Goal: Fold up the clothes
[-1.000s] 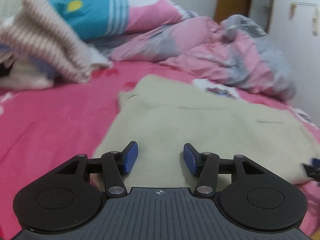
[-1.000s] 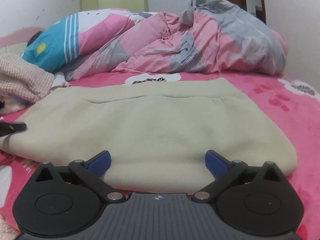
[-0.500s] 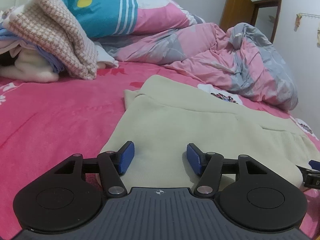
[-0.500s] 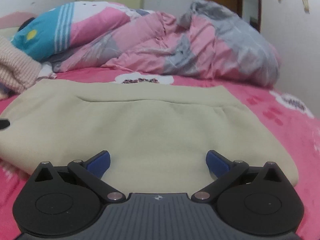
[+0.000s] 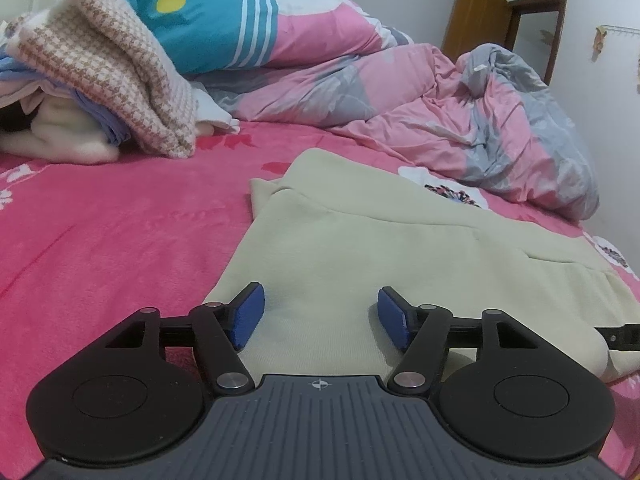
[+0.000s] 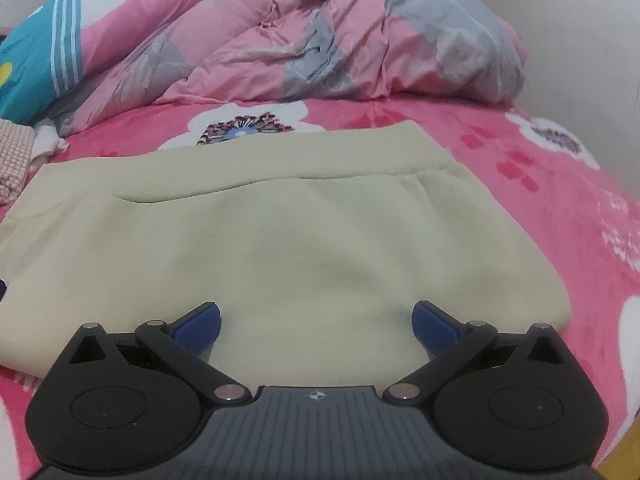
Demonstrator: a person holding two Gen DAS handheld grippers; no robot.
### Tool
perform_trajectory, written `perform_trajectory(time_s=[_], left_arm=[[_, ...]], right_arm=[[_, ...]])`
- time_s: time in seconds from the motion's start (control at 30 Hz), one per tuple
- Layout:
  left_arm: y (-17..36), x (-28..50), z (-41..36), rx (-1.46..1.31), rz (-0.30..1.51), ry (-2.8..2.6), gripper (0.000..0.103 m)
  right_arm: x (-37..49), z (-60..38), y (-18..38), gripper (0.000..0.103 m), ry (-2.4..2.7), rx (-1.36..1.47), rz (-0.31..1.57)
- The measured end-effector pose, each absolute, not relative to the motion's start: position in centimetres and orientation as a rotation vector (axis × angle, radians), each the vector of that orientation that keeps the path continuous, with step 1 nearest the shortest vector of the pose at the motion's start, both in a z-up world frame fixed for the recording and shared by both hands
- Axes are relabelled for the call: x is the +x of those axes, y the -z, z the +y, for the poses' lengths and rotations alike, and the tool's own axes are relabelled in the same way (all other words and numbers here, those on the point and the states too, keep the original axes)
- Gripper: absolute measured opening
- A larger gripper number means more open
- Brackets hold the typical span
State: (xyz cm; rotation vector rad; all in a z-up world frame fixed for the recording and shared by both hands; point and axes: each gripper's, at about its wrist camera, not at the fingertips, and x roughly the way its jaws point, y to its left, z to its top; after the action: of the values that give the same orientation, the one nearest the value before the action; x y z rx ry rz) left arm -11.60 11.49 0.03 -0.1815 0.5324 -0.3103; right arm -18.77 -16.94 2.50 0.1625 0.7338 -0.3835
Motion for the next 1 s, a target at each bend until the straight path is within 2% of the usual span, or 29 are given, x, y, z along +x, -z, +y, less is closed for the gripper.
perform_trajectory(time_s=[0.1,0.17,0.2,0.23,0.33,0.5,0.6,0.77,0.83,0.9,1.0], left_arm=[[-0.1,-11.5,11.5,-0.181,0.536,0.312,0.073],[-0.4,-11.5,11.4,-0.175,0.544,0.323,0.087],[-0.6,-11.5,11.3,-0.168,0.550,0.336,0.101],[-0.8,-11.6,11.2,-0.158,0.554,0.343,0.103],[-1.7,-12.2,10.2,-0.077,0.547,0.297,0.103],[-4.4,-14.7,9.5,-0.001,0.384,0.317,0.103],[-5.8,-14.5,8.1,0.030,0.346,0.366,0.103],[-4.9,-12.4,4.1,0.161,0.382,0.396,0.102],[-3.7,-11.5,3.4,0.189,0.429,0.393,0.095],[-2.6,-10.7,3.0,0.198,0.481,0.384,0.094],[-1.2,-9.7,3.6,0.149,0.559,0.369,0.095]], right_arm=[[-19.1,-17.2,-2.4,0.103,0.359,0.173,0.729],[-19.3,-17.1,-2.2,0.103,0.353,0.160,0.712],[-19.3,-17.0,-2.2,0.103,0.355,0.154,0.707],[-19.4,-16.9,-2.1,0.103,0.357,0.148,0.702],[-19.4,-16.7,-2.0,0.103,0.362,0.137,0.693],[-19.4,-16.8,-2.0,0.103,0.344,0.127,0.687],[-19.7,-17.0,-2.0,0.103,0.325,0.127,0.678],[-20.2,-17.2,-2.7,0.103,0.292,0.096,0.648],[-20.7,-16.9,-3.6,0.103,0.287,0.050,0.587],[-20.8,-16.9,-4.3,0.103,0.281,0.017,0.532],[-20.0,-17.5,-4.5,0.098,0.259,0.007,0.498]])
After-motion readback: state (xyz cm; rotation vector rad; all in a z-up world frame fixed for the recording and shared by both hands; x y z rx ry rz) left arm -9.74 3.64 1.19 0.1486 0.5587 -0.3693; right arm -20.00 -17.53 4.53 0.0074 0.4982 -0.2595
